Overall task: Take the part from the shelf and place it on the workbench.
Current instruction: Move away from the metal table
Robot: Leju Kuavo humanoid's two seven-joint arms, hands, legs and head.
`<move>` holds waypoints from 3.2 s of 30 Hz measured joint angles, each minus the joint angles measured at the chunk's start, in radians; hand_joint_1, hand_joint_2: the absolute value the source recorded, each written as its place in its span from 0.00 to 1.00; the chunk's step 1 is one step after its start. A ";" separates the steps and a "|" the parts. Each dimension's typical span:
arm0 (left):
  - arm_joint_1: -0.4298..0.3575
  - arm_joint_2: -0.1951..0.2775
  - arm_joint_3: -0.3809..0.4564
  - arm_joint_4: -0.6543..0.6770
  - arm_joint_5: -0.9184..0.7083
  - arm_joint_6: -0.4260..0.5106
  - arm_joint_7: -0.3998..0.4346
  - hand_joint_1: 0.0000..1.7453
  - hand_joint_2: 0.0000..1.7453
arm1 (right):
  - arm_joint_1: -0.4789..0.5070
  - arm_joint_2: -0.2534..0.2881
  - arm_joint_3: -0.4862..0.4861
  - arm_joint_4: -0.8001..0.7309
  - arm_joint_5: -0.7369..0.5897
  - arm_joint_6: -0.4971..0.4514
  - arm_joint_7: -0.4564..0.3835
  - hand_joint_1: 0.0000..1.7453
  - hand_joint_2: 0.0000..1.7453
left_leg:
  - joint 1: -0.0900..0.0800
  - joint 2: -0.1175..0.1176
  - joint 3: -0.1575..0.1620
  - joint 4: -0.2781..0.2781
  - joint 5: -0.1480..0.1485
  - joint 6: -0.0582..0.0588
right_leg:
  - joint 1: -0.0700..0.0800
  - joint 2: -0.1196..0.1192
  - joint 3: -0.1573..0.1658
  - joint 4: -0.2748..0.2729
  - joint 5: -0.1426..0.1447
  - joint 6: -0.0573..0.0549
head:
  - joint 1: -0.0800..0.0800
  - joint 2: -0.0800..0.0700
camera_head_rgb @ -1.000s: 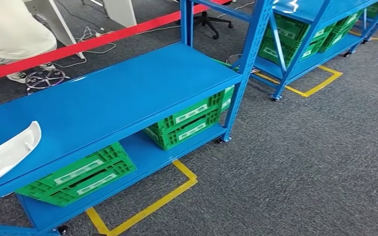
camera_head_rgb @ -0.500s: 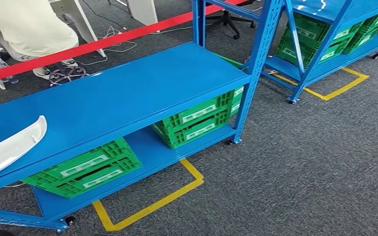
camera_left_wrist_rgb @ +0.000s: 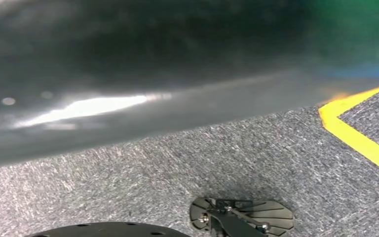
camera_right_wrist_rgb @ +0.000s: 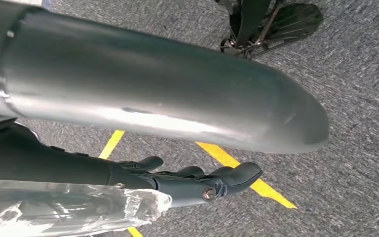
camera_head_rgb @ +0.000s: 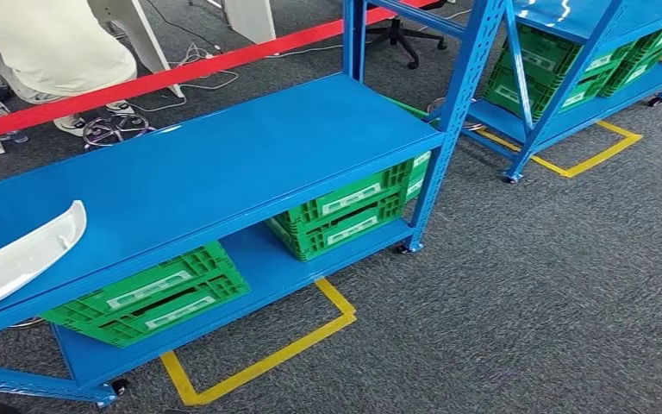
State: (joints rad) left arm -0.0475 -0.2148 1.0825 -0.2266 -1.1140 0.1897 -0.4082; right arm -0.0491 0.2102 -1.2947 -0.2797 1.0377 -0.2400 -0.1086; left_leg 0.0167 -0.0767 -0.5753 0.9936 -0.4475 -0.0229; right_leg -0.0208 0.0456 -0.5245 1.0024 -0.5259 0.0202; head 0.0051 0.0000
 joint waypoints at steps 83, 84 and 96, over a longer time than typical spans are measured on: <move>-0.006 -0.010 0.033 -0.003 -0.002 0.007 0.018 0.00 0.00 | 0.000 -0.004 -0.015 0.000 0.021 0.020 -0.044 0.00 0.00 | -0.036 0.055 0.017 0.023 -0.037 0.049 | 0.001 -0.036 -0.015 0.013 0.010 0.005 | 0.001 0.000; -0.006 -0.010 0.033 -0.003 -0.002 0.007 0.018 0.00 0.00 | 0.000 -0.004 -0.015 0.000 0.021 0.021 -0.044 0.00 0.00 | -0.037 0.055 0.017 0.021 -0.037 0.053 | 0.000 -0.036 -0.014 0.011 0.011 0.008 | 0.000 0.000; -0.006 -0.015 0.038 -0.004 -0.002 0.006 0.017 0.00 0.00 | 0.003 -0.009 -0.015 0.000 0.022 0.021 -0.046 0.00 0.00 | -0.023 0.012 0.026 0.000 -0.023 0.055 | -0.011 0.000 -0.046 0.077 -0.007 0.037 | 0.008 0.000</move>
State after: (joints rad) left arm -0.0534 -0.2302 1.1207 -0.2305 -1.1158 0.1952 -0.3910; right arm -0.0465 0.2014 -1.3095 -0.2800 1.0595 -0.2186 -0.1547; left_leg -0.0063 -0.0644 -0.5496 0.9937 -0.4702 0.0323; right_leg -0.0318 0.0455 -0.5700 1.0796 -0.5332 0.0568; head 0.0132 0.0000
